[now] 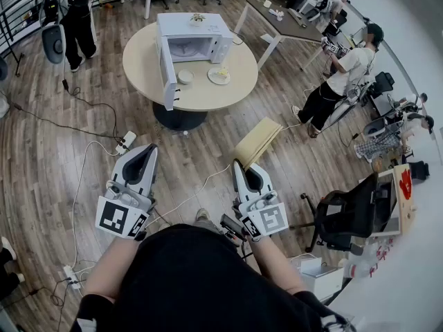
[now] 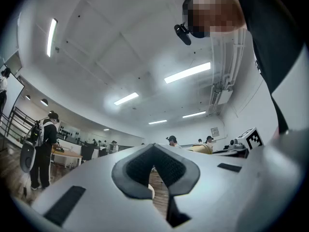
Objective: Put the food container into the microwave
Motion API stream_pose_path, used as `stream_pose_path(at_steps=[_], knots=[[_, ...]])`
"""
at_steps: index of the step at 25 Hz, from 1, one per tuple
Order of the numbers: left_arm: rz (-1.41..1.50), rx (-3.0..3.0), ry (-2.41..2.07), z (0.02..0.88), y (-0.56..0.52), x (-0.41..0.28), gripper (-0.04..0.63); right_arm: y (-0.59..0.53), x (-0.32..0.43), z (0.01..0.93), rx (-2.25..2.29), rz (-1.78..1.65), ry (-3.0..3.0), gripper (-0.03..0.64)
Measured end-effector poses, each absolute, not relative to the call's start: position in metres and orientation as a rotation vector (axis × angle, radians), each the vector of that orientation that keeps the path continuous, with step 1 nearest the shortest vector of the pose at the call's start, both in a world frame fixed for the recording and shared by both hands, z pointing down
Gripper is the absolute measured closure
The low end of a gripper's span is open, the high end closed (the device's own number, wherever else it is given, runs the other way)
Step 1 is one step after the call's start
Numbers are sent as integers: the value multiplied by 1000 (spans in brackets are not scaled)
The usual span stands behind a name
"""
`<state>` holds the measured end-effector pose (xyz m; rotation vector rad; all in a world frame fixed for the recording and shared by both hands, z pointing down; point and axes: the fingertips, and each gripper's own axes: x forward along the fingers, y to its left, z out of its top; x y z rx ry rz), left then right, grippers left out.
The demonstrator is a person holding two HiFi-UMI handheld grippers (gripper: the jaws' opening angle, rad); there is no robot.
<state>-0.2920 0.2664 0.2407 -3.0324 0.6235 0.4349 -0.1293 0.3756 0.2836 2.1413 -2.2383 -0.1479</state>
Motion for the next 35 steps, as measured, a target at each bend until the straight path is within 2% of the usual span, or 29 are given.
stream_pose_path(at_steps=[19, 35], knots=[[446, -3080, 627, 252, 268, -317, 575, 388, -167, 287, 2087, -143, -2252, 592], [390, -3035, 685, 253, 229, -265, 575, 335, -107, 297, 2050, -103, -2319, 592]])
